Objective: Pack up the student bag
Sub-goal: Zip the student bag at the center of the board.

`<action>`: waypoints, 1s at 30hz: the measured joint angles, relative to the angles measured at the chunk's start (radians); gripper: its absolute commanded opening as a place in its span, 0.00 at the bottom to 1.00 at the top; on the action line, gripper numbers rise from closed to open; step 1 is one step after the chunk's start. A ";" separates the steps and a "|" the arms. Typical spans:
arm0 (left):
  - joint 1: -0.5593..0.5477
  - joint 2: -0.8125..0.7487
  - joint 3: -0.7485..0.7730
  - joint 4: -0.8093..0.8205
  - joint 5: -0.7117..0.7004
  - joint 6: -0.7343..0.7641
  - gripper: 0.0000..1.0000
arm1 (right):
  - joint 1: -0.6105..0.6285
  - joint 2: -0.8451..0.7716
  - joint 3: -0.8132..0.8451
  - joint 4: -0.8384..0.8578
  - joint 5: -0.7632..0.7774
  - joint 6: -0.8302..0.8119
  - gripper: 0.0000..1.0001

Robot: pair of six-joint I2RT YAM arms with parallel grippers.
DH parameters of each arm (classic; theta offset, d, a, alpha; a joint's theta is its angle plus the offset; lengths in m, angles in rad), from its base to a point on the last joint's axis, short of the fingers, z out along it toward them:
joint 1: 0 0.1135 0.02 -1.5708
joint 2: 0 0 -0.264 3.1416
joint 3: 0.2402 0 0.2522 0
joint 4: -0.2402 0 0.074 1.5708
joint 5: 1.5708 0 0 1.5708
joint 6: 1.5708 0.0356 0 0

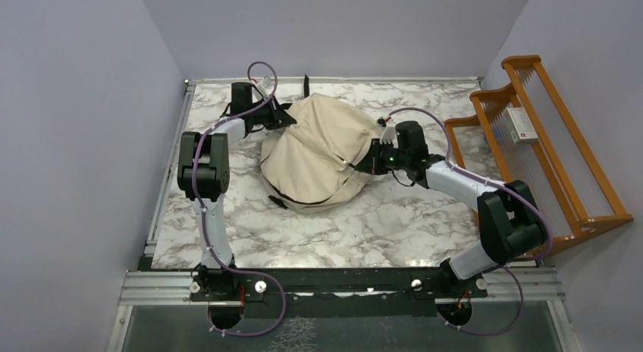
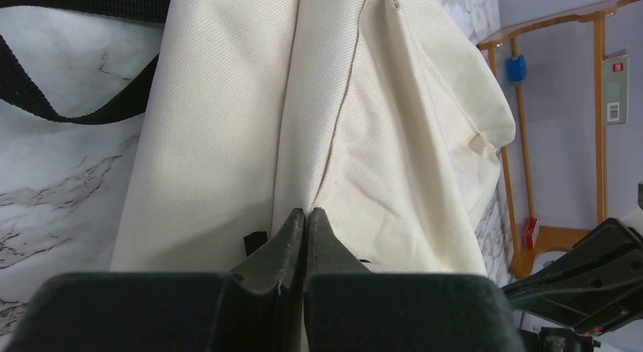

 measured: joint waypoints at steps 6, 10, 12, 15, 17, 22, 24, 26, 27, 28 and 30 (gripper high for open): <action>0.000 0.020 0.022 -0.016 0.003 0.015 0.00 | 0.000 0.001 -0.001 -0.018 0.055 -0.008 0.00; 0.000 0.027 0.024 -0.014 0.012 0.014 0.00 | 0.000 0.016 -0.006 -0.019 0.061 -0.008 0.01; 0.000 0.029 0.024 -0.009 0.025 0.009 0.00 | 0.000 0.017 -0.012 -0.018 0.061 -0.008 0.01; 0.000 0.029 0.021 0.011 0.037 -0.003 0.00 | 0.000 0.017 -0.013 -0.018 0.061 -0.009 0.05; 0.000 0.029 0.016 0.028 0.046 -0.011 0.02 | 0.000 0.016 -0.013 -0.018 0.061 -0.013 0.14; 0.000 0.023 -0.001 0.056 0.036 -0.021 0.21 | -0.001 -0.018 -0.013 -0.064 0.085 -0.040 0.30; 0.000 0.007 -0.006 0.055 0.021 -0.028 0.26 | -0.002 -0.043 -0.012 -0.075 0.108 -0.052 0.33; 0.000 -0.019 -0.006 0.047 -0.001 -0.032 0.32 | -0.003 -0.078 -0.012 -0.085 0.137 -0.066 0.36; 0.000 -0.034 -0.005 0.039 -0.012 -0.031 0.34 | -0.004 -0.100 -0.012 -0.087 0.156 -0.072 0.37; 0.000 -0.052 -0.003 0.030 -0.026 -0.029 0.36 | -0.004 -0.123 -0.012 -0.089 0.170 -0.079 0.39; 0.000 -0.089 0.014 -0.008 -0.063 -0.013 0.39 | -0.005 -0.173 -0.012 -0.089 0.211 -0.088 0.41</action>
